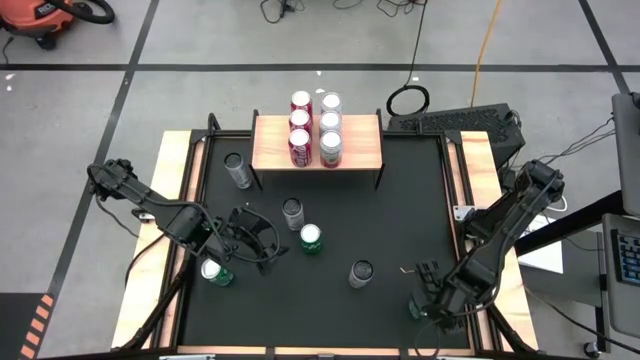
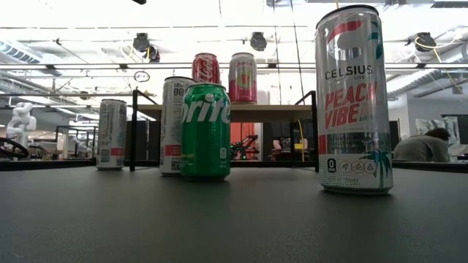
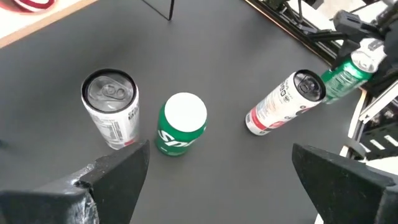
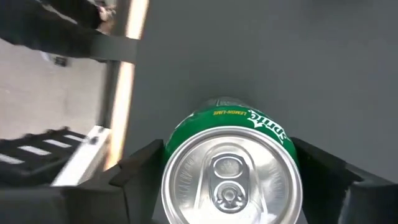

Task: Place canned beverage on shelf
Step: Put the bottom green soda can on the shelf

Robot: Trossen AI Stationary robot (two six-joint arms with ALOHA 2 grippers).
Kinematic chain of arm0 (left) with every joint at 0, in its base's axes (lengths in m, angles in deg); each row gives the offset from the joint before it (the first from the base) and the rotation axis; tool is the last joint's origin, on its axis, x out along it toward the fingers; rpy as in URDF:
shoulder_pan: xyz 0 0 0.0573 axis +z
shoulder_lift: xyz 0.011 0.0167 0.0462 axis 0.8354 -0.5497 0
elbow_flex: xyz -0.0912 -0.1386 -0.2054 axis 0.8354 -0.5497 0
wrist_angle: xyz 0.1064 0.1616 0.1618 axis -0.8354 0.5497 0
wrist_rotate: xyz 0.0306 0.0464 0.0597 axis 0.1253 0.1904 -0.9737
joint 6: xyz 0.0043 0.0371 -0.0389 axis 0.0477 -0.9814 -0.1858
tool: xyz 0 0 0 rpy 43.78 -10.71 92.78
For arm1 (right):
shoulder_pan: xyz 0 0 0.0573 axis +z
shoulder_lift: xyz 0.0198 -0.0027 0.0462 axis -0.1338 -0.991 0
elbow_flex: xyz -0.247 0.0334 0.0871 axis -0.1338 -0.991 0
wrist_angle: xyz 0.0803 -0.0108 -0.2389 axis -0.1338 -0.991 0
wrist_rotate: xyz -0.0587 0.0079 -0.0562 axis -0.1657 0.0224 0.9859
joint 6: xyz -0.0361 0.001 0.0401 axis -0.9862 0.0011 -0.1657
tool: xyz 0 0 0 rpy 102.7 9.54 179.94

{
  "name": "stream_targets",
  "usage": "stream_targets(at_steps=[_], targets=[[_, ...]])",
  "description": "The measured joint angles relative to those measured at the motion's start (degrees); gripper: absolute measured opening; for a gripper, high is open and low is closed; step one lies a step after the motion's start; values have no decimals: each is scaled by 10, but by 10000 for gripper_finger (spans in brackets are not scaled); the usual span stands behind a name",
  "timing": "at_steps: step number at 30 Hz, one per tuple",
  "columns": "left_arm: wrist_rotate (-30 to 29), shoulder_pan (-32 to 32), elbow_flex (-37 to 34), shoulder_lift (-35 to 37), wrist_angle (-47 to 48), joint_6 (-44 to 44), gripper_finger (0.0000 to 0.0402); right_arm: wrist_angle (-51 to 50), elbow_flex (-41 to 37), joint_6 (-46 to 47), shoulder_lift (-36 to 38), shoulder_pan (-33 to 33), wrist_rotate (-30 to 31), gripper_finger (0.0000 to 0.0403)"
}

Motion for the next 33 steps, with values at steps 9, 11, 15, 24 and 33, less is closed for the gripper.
stream_targets(at_steps=[9, 11, 15, 24, 33], targets=[[-25, 0, 0, 0, -30, -9, 396, -49, 68, 84, 0, -2, -15, 271], [-32, 0, 0, 0, -51, -26, 396, -61, 88, 97, 0, -6, -15, 271], [-35, 0, 0, 0, -86, -47, 396, -91, 132, 120, 0, -20, -14, 274], [-47, 0, 0, 0, -182, -126, 396, -149, 241, 144, 1, -62, -13, 274], [-51, 1, 0, 0, -232, -201, 396, -150, 322, 184, 1, -142, -12, 273]])
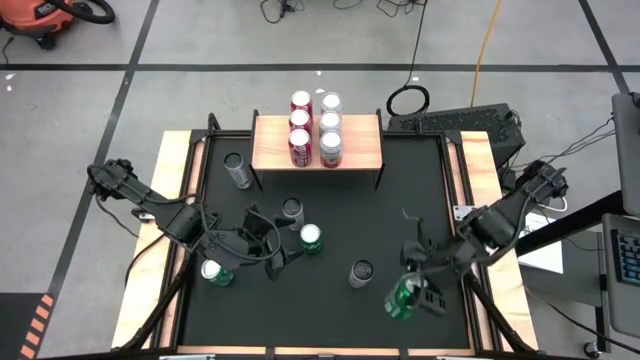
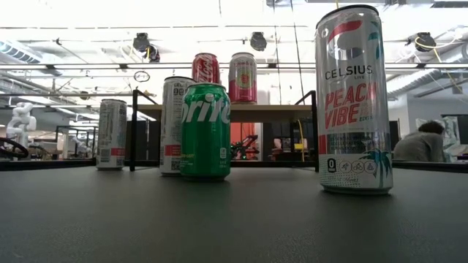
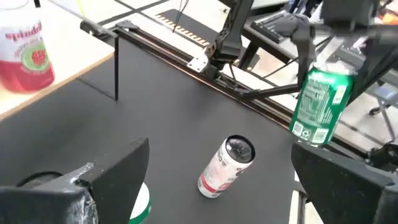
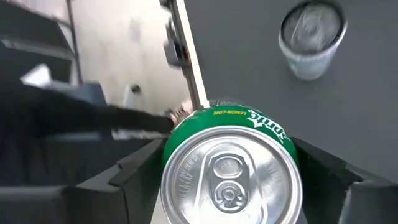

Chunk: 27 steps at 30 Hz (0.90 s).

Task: Place canned beverage on shelf
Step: Put the bottom green soda can on the shelf

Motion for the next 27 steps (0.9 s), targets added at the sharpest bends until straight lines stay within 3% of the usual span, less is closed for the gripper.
stream_targets(at_steps=[11, 19, 27], targets=[[17, 2, 0, -14, -164, -206, 396, 31, 41, 30, -1, -97, 0, 274], [37, 18, 0, -42, -239, -173, 396, 95, 41, 34, -14, -156, 0, 274], [84, 26, 0, -75, -246, -151, 396, 140, 41, 40, -34, -205, 0, 274]])
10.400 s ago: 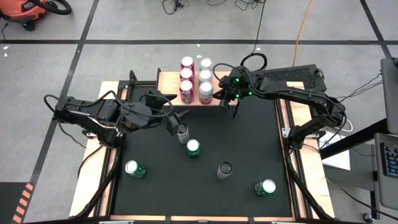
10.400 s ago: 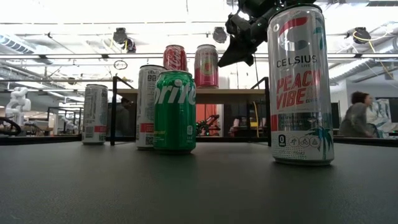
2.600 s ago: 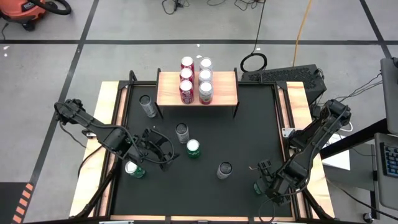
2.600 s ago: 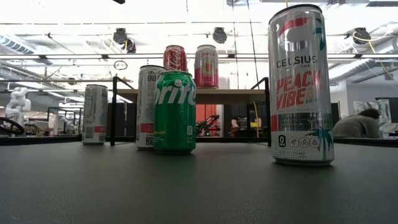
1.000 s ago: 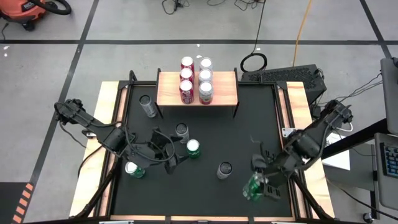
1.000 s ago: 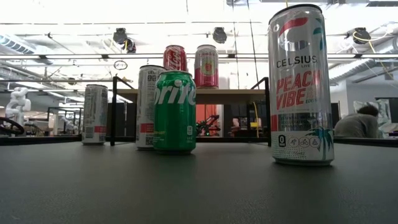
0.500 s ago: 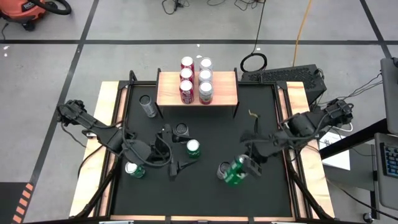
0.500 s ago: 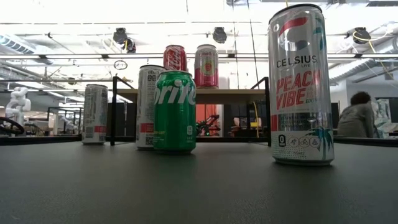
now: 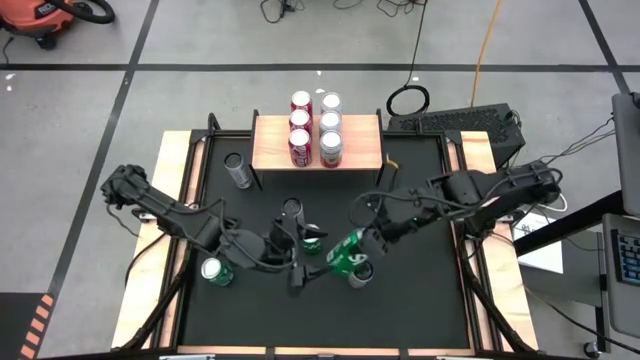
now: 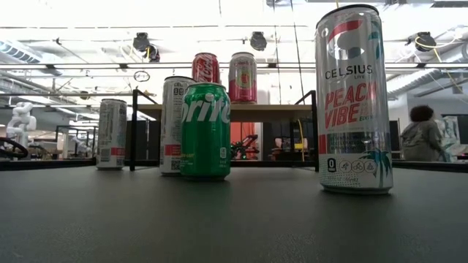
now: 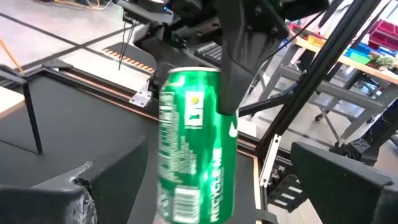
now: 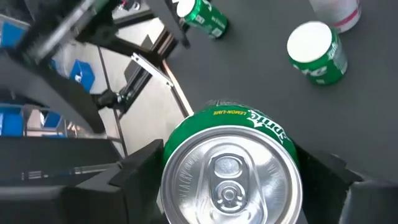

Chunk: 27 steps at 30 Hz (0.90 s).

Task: Place canned beverage on shelf
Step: Put the bottom green soda can on the shelf

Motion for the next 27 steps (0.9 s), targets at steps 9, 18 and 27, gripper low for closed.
stream_targets(at_steps=[9, 18, 27], targets=[[19, 25, 0, -5, 59, 52, 396, 61, 0, -4, -26, -28, -16, 274], [86, 51, 0, -5, 108, 68, 396, 92, 0, -2, -38, -37, -18, 274], [134, 81, 0, -9, 140, 127, 396, 84, -1, -2, -38, -45, -14, 274]])
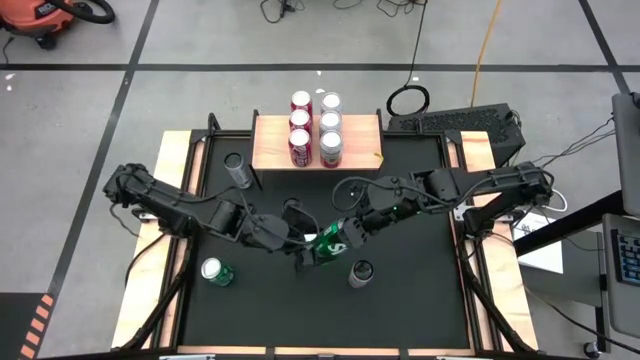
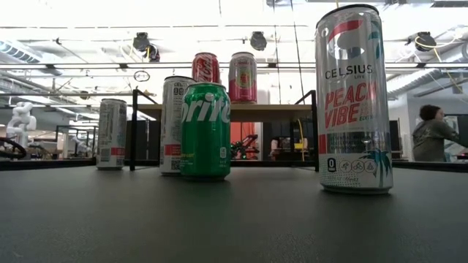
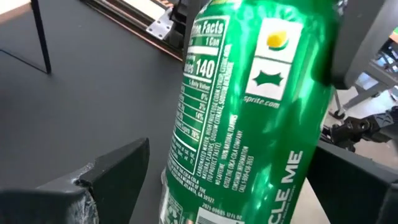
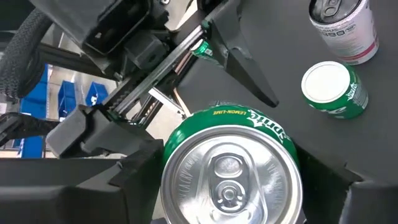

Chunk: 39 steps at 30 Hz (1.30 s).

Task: Place canned beverage on shelf
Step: Put the bottom green soda can on the shelf

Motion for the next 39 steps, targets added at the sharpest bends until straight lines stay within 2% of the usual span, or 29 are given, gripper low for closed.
stream_targets(at_steps=[10, 20, 27, 35, 39], targets=[[0, 6, 0, -2, 4, -5, 387, 4, 0, -1, 0, -11, -1, 275], [2, 7, 0, -2, 1, -2, 289, 4, 0, -1, 0, -14, -1, 275], [1, 7, 0, -2, -4, -1, 292, 4, 0, -7, 3, -14, -1, 281], [18, 8, 0, -2, -56, 1, 292, 3, 0, -54, 35, -14, -8, 335], [22, 7, 0, -2, -101, 1, 292, 9, 0, -81, 57, -14, -19, 346]])
